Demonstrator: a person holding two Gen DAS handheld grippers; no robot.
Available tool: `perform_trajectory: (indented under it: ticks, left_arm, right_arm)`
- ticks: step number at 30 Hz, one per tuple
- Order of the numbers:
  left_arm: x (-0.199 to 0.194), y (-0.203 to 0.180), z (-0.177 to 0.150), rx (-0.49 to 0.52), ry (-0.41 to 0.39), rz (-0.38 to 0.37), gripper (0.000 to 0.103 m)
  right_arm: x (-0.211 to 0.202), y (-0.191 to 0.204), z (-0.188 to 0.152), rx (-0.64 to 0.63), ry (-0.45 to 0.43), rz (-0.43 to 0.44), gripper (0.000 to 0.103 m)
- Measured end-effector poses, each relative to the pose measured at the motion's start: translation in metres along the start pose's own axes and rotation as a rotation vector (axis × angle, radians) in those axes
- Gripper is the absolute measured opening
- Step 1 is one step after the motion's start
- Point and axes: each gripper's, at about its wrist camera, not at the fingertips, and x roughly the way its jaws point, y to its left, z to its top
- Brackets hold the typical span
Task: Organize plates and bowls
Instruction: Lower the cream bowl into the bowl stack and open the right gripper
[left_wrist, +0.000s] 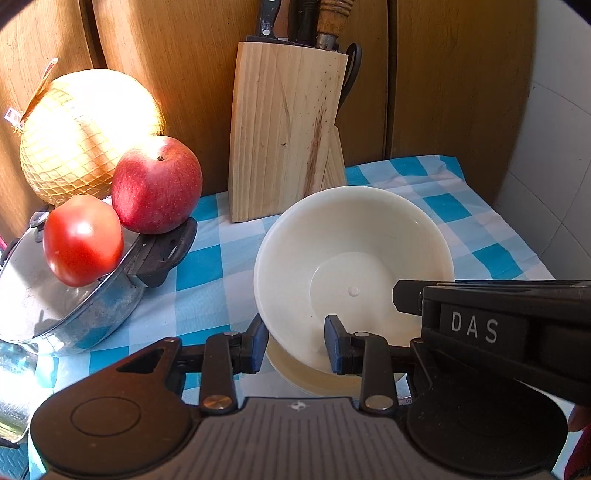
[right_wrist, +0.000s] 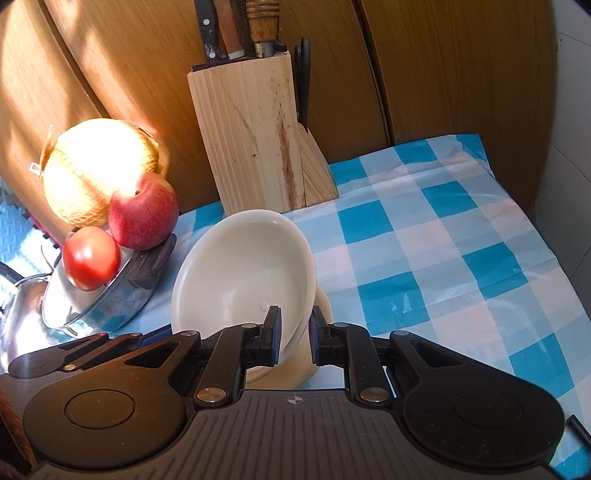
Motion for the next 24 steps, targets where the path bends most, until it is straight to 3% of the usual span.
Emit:
perform_trajectory:
  ticks: [15,24]
  left_arm:
    - [0.019,0.006,0.001,0.006,0.02,0.011,0.026]
    - [0.014,0.011,-0.001,-0.004,0.024,0.015,0.026]
  right_arm:
    - [0.021,0.002,0.001,-0.043,0.03,-0.033,0.022]
    - [0.012,-0.006,0.001,-0.041,0.005,-0.057,0.04]
